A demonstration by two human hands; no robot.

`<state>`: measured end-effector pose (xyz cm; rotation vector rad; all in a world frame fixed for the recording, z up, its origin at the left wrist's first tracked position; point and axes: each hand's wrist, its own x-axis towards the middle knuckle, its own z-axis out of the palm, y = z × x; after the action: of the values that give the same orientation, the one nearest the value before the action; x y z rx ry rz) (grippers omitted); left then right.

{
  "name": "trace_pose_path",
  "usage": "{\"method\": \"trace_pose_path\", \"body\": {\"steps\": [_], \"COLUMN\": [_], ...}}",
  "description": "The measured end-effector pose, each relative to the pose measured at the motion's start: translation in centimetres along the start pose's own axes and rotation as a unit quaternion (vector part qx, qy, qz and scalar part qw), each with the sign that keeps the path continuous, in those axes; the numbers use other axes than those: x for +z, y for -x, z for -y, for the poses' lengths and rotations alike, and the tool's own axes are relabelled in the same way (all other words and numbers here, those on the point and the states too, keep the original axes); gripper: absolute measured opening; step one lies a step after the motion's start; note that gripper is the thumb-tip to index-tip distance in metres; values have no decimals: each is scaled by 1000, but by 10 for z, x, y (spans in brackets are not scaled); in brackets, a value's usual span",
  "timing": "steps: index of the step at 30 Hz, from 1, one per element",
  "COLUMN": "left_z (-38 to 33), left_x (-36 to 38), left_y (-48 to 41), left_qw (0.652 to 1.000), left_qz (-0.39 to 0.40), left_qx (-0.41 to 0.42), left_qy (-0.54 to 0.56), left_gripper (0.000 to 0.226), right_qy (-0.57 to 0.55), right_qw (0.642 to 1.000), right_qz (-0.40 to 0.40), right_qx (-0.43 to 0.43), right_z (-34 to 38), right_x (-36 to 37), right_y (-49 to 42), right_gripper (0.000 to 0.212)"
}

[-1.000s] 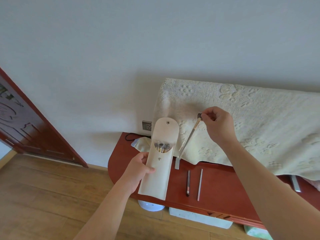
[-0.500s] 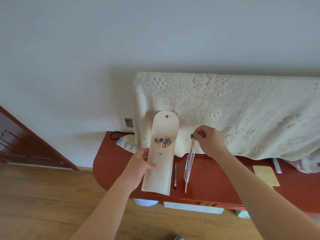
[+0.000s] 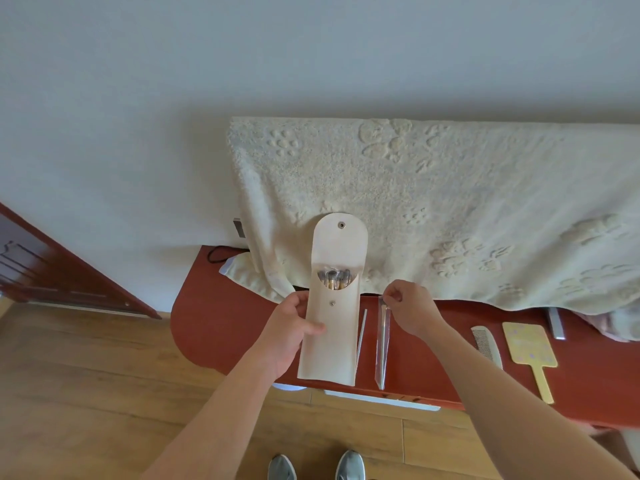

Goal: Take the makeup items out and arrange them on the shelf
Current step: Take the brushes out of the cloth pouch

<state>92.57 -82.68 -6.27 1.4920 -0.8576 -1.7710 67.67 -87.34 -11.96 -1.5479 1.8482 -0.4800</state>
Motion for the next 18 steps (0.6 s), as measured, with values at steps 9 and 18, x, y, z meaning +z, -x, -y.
{"method": "trace_pose_path", "body": {"steps": [9,18], "left_z": [6,11], "left_x": [16,23], "left_y": [-8,-19], "left_qw": [1000,1000], "left_qz": [-9,-3], "left_qx": [6,6], "left_qy": [9,10], "left_gripper": [58,57], "right_qy": [31,74], "right_qw": [998,996], "right_qz": [59,46], "right_qx": [20,23], "right_z": [-40,-67], "right_x": [34,59], "right_y": [-31,-47], "right_gripper": [13,13]}}
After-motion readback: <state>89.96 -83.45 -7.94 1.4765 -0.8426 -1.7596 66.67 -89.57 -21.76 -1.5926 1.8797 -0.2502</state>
